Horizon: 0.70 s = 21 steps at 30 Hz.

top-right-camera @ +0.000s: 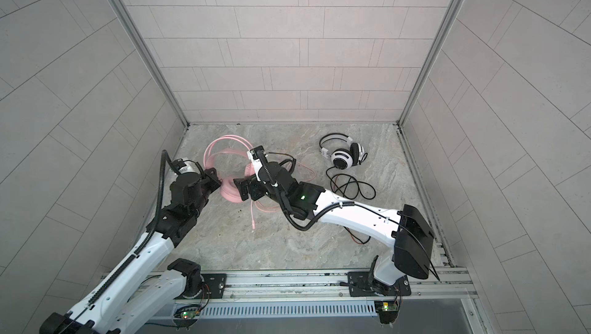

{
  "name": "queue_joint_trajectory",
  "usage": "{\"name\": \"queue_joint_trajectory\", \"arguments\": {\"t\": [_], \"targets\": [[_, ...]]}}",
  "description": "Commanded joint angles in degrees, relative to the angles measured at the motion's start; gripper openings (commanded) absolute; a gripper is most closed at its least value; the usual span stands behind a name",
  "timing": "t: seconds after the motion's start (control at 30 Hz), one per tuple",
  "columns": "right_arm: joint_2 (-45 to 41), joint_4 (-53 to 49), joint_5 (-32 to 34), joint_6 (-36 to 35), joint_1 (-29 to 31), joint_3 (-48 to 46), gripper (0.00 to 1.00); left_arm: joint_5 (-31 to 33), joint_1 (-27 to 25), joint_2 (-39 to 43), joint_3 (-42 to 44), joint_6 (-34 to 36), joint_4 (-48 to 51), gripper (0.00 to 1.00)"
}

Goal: Wrap the headphones

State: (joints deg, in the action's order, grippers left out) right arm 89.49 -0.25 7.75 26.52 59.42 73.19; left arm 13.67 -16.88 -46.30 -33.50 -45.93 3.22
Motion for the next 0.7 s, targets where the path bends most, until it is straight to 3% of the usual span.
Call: {"name": "queue_joint_trajectory", "arguments": {"t": [0.0,0.33,0.53,0.67], "targets": [[3.01,-0.59,6.45,2.89,-0.08,1.40,0.99,1.61,-0.50,1.42,-2.36,-0.44,-3.07,0.00],[9.86,0.70,9.79,7.52,0.74,4.47,0.96,3.12,-1.48,3.09,-1.55,-0.84,-3.99,0.02],[9.71,4.22,13.47,5.91,1.01,2.63,0.63,2.79,-1.83,-0.23,-1.56,-0.02,-5.04,0.06],[9.13,5.97,13.79,2.44,0.96,1.73,0.45,1.57,-2.16,-2.66,0.12,2.21,-9.36,0.35]]}}
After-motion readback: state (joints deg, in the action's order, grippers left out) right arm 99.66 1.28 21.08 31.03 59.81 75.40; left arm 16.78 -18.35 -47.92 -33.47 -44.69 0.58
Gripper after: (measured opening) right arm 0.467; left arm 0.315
